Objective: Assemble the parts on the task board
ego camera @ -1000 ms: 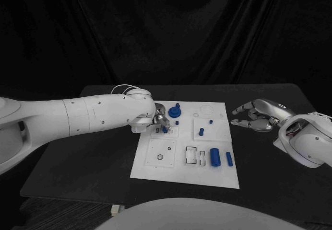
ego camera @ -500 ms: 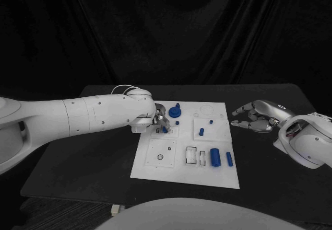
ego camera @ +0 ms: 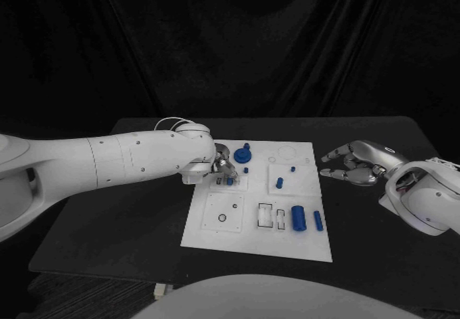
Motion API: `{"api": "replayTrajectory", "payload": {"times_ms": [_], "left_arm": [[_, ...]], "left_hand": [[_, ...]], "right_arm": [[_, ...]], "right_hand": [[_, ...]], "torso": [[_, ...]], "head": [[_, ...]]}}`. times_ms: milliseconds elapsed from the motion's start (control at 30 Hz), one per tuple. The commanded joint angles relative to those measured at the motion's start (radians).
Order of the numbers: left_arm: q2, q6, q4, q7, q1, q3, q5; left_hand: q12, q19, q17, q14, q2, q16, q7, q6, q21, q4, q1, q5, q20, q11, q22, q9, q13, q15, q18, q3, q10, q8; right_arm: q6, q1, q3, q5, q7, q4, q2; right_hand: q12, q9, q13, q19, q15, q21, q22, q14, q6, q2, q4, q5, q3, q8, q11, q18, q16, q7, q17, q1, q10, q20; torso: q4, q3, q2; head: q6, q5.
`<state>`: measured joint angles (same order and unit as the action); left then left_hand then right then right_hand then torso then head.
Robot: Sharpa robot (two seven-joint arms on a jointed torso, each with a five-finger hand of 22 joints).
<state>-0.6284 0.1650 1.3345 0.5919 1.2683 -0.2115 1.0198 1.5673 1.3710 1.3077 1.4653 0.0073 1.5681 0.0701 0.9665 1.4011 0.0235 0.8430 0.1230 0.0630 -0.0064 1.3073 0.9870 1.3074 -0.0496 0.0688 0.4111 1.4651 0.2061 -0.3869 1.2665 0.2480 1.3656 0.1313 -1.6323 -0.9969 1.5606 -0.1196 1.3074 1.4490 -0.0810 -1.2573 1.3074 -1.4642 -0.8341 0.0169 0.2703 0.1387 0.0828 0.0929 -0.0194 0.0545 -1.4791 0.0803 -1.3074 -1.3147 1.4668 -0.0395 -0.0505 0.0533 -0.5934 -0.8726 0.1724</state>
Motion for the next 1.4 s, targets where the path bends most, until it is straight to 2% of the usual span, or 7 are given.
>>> {"api": "replayTrajectory", "payload": {"times_ms": [33,233,433,567,967,1200,1400], "left_arm": [[0.001,0.023,0.001,-0.004,-0.007,-0.003,-0.006],[0.001,0.028,0.002,-0.001,-0.008,-0.003,-0.006],[0.002,0.032,0.0,0.005,-0.008,-0.003,-0.006],[0.002,0.031,-0.003,0.008,-0.008,-0.003,-0.006],[-0.01,0.024,0.014,0.014,-0.008,-0.003,-0.006],[-0.028,-0.028,0.047,-0.008,-0.008,-0.004,-0.006],[-0.04,-0.045,0.068,-0.017,-0.009,-0.004,-0.006]], "left_hand": [[0.004,-0.003,0.263,0.106,0.003,0.003,-0.001,0.016,-0.006,0.001,0.002,-0.003,0.007,0.008,0.073,-0.003,0.263,0.007,-0.003,-0.012,0.106,-0.005],[0.004,-0.002,0.263,0.106,0.005,0.003,-0.002,0.029,-0.009,0.022,-0.001,-0.019,0.007,0.008,0.075,-0.009,0.263,0.006,-0.003,-0.043,0.106,-0.011],[0.003,-0.002,0.263,0.106,0.008,0.003,-0.004,0.039,-0.013,0.063,-0.013,-0.063,0.007,0.007,0.077,-0.004,0.263,0.006,-0.003,-0.096,0.105,-0.014],[0.002,-0.003,0.263,0.106,0.013,0.003,-0.004,0.04,-0.016,0.082,-0.021,-0.067,0.006,0.007,0.077,0.006,0.262,0.006,-0.002,-0.117,0.104,-0.011],[-0.004,-0.007,0.263,0.106,0.01,0.003,-0.004,0.024,-0.024,0.07,0.018,-0.065,0.006,0.007,0.075,0.045,0.258,0.005,0.0,-0.137,0.099,0.0],[-0.006,-0.011,0.263,0.106,0.003,0.003,0.0,0.004,-0.03,0.07,0.028,-0.069,0.007,0.009,0.073,0.064,0.256,0.007,0.001,-0.156,0.097,0.0],[-0.01,-0.015,0.263,0.106,0.002,0.003,0.001,-0.005,-0.035,0.068,0.038,-0.068,0.008,0.011,0.069,0.074,0.253,0.008,0.002,-0.163,0.094,0.003]], "right_arm": [[0.009,-0.003,-0.001,0.002,0.013,0.001,0.0],[0.013,-0.004,-0.001,0.002,0.014,0.002,0.0],[0.017,-0.005,-0.001,0.002,0.015,0.001,0.0],[0.018,-0.005,-0.001,0.002,0.015,0.001,0.001],[0.021,-0.005,-0.001,0.002,0.014,-0.001,-0.001],[0.022,-0.005,-0.001,0.002,0.014,-0.003,-0.004],[0.024,-0.005,-0.001,0.002,0.014,-0.002,-0.006]], "right_hand": [[-0.004,0.001,0.249,-0.006,0.006,0.003,0.174,-0.08,-0.007,-0.001,-0.004,0.005,-0.002,0.002,0.006,0.012,0.005,0.001,-0.149,-0.007,0.092,0.002],[-0.004,0.001,0.249,-0.006,0.006,0.003,0.174,-0.08,-0.007,-0.001,-0.004,0.005,-0.002,0.002,0.006,0.012,0.005,0.001,-0.149,-0.007,0.092,0.002],[-0.004,0.001,0.249,-0.006,0.006,0.003,0.174,-0.08,-0.007,-0.001,-0.004,0.005,-0.002,0.002,0.006,0.012,0.005,0.001,-0.149,-0.007,0.092,0.002],[-0.004,0.001,0.249,-0.006,0.006,0.003,0.174,-0.08,-0.007,-0.001,-0.004,0.005,-0.002,0.002,0.006,0.012,0.005,0.001,-0.149,-0.007,0.092,0.002],[-0.005,0.002,0.247,-0.006,0.006,0.006,0.174,-0.08,-0.008,-0.001,-0.004,0.005,-0.003,0.001,0.006,0.013,0.007,0.001,-0.146,-0.007,0.091,0.002],[-0.006,0.003,0.247,-0.007,0.006,0.007,0.173,-0.08,-0.008,-0.001,-0.003,0.005,-0.004,0.0,0.006,0.013,0.007,0.001,-0.146,-0.006,0.09,0.002],[-0.008,0.003,0.244,-0.007,0.006,0.007,0.174,-0.08,-0.008,-0.001,-0.003,0.004,-0.004,0.0,0.006,0.013,0.007,0.001,-0.145,-0.006,0.088,0.002]], "torso": [[-0.0001,-0.0002,0.0],[-0.0004,0.0001,0.0],[0.0003,0.0,0.0],[-0.0004,0.0,0.0],[-0.0004,0.0001,0.0],[0.0006,0.0,0.0],[-0.0001,0.0,0.0]], "head": [[0.0,0.0],[0.0,0.0],[0.0,-0.001],[0.0,0.0],[0.0,-0.002],[0.0,-0.004],[0.0,-0.001]]}}
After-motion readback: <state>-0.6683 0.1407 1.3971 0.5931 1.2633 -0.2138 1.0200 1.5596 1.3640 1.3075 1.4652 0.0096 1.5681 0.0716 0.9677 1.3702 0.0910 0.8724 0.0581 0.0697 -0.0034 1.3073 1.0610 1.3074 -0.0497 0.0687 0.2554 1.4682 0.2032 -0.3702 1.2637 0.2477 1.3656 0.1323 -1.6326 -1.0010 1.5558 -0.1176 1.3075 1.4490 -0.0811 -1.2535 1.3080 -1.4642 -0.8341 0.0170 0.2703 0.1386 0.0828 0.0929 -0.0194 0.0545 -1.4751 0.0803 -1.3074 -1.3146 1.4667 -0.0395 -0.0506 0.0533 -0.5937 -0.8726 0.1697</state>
